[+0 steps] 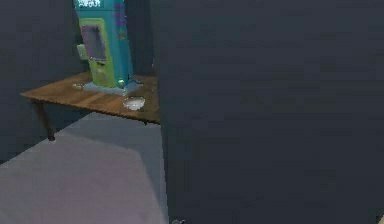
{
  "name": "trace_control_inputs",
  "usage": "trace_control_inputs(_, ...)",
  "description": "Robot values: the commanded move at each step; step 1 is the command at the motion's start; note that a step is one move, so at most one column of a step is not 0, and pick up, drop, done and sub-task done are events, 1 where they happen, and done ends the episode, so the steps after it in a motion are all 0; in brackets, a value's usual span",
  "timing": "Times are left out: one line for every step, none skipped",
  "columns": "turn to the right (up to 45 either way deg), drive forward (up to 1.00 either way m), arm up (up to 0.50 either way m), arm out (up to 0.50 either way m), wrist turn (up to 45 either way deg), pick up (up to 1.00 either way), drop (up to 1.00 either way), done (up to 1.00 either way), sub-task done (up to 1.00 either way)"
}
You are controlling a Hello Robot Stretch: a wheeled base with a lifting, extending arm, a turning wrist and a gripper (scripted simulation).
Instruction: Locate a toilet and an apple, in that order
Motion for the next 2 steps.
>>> trace_control_inputs(0.0,0.3,0.0,0.0,0.0,0.0,0.0,0.0,0.0)
trace_control_inputs(45.0,0.0,0.0,0.0,0.0,0.0,0.0,0.0,0.0)
